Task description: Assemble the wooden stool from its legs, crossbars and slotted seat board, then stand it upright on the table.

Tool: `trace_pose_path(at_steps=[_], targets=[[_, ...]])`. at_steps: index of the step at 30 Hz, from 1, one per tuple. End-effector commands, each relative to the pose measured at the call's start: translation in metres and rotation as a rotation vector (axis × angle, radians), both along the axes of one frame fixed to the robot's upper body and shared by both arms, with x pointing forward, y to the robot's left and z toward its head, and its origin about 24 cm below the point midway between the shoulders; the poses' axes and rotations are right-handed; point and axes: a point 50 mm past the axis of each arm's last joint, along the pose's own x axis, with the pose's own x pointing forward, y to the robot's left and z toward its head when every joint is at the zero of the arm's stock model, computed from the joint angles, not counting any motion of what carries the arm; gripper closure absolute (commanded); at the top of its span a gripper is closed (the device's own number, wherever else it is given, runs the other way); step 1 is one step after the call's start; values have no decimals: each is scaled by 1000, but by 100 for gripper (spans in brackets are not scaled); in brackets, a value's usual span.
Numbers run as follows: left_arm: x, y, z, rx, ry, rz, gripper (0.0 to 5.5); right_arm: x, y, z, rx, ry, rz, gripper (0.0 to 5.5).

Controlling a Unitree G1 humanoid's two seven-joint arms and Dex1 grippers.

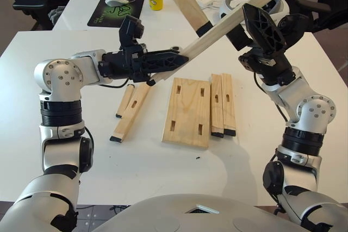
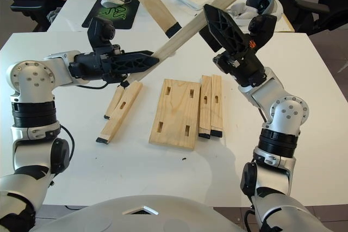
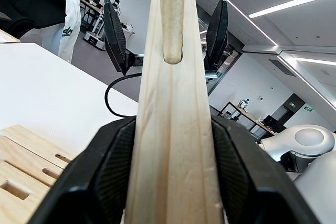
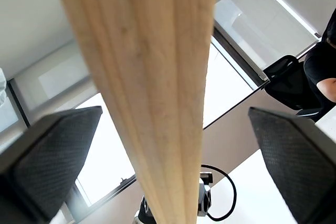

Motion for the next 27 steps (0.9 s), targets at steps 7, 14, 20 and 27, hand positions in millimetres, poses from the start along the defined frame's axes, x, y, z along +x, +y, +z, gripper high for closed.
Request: trace_pose_path(at_steps=[7, 14, 20, 27], targets=[[-1, 1, 4, 9, -24, -3, 341, -2, -3, 6, -10, -25, 12, 178], [0, 1, 1, 19, -32, 4, 341, -2, -1, 7, -6, -25, 23, 281], [-3, 0, -4, 38, -25, -13, 341, -3, -1, 6, -12, -25, 22, 342], [-1, 1, -7, 59, -51, 13, 341, -2, -3, 4, -9, -28, -19, 342]])
